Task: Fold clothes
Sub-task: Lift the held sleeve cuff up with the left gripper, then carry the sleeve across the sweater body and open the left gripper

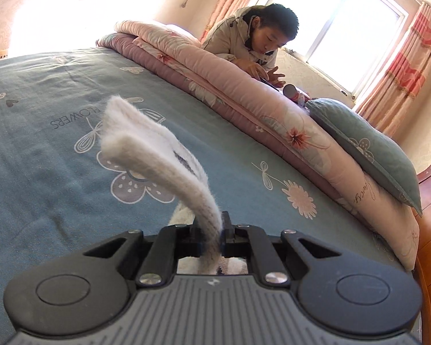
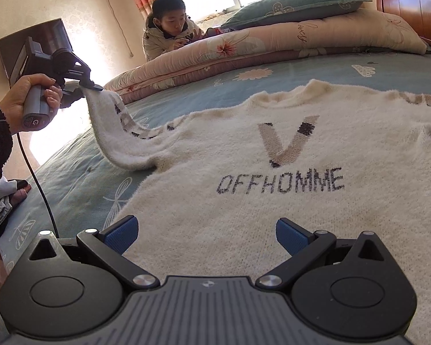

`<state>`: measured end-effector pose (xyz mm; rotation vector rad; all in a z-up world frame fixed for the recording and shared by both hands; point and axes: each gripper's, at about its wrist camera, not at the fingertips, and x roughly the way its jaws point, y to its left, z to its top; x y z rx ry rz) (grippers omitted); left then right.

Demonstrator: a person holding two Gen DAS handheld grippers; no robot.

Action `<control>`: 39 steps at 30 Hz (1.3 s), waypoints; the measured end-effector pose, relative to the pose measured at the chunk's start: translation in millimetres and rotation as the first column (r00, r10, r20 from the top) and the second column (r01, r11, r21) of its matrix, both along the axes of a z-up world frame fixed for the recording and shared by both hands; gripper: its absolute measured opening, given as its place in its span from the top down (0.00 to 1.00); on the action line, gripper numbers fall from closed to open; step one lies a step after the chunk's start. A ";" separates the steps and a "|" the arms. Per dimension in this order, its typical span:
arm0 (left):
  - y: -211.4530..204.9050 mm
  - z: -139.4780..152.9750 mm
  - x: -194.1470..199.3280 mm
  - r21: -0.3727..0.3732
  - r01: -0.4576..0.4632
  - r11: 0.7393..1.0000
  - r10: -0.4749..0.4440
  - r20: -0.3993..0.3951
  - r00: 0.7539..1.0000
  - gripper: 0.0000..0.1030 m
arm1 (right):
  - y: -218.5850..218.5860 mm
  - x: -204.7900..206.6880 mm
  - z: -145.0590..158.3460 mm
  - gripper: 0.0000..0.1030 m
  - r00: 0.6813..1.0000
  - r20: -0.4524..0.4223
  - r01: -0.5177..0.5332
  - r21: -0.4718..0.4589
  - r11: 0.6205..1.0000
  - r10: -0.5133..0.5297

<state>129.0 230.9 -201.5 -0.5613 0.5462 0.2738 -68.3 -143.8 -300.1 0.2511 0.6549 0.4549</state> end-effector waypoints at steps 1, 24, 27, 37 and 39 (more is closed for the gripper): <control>-9.2 3.2 1.8 0.011 0.018 1.000 -0.018 0.002 1.000 0.92 | -1.8 0.3 0.6 0.00 1.000 -0.002 0.003 0.008 1.000 -0.003; -202.4 18.1 30.4 0.190 0.398 0.898 -0.397 -0.043 0.917 0.92 | -49.1 6.2 13.3 0.00 0.993 -0.042 0.112 0.145 0.983 -0.107; -216.8 11.7 32.7 0.188 0.425 0.886 -0.421 -0.063 0.905 0.92 | -57.6 9.2 11.6 0.00 0.991 -0.074 0.124 0.183 0.975 -0.112; -260.6 -11.0 42.0 0.184 0.499 0.847 -0.489 -0.100 0.866 0.92 | -90.7 18.3 6.6 0.00 0.970 -0.134 0.231 0.222 0.947 -0.205; -269.3 -16.5 43.3 0.184 0.513 0.839 -0.501 -0.108 0.859 0.92 | -96.8 20.6 3.5 0.00 0.965 -0.161 0.244 0.254 0.936 -0.208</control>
